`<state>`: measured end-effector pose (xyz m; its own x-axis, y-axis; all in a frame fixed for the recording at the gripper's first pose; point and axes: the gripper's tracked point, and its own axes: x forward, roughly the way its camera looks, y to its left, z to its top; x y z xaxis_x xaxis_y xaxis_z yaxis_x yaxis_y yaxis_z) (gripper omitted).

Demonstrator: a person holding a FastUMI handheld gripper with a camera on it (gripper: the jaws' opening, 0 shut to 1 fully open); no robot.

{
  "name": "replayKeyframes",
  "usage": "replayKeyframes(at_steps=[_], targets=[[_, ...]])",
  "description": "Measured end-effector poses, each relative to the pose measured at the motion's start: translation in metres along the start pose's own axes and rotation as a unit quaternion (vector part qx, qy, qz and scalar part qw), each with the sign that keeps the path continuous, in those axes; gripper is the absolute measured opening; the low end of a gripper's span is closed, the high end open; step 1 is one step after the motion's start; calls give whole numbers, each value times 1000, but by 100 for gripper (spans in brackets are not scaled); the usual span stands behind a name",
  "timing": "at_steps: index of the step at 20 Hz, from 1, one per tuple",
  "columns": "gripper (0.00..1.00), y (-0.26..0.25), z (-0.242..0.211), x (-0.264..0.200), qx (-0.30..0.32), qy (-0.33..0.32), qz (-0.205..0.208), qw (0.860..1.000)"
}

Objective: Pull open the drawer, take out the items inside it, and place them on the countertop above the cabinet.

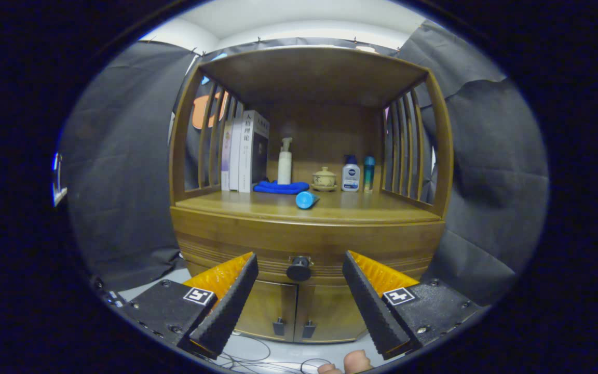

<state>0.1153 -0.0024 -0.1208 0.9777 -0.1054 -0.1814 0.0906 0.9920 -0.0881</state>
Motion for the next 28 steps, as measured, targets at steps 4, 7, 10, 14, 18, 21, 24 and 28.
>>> replayKeyframes(at_steps=[4, 7, 10, 14, 18, 21, 24, 28], targets=[[100, -2, 17, -44, 14, -11, 15, 1000], [100, -5, 28, -72, 14, -22, 22, 999], [100, -6, 36, -97, 20, -23, 32, 999], [100, -13, 36, -126, 26, -25, 30, 999], [100, -13, 33, -143, 19, -30, 38, 999], [100, -10, 36, -148, 20, -37, 42, 998], [100, -11, 45, -153, 29, -48, 46, 997], [100, -5, 49, -157, 25, -58, 54, 997]])
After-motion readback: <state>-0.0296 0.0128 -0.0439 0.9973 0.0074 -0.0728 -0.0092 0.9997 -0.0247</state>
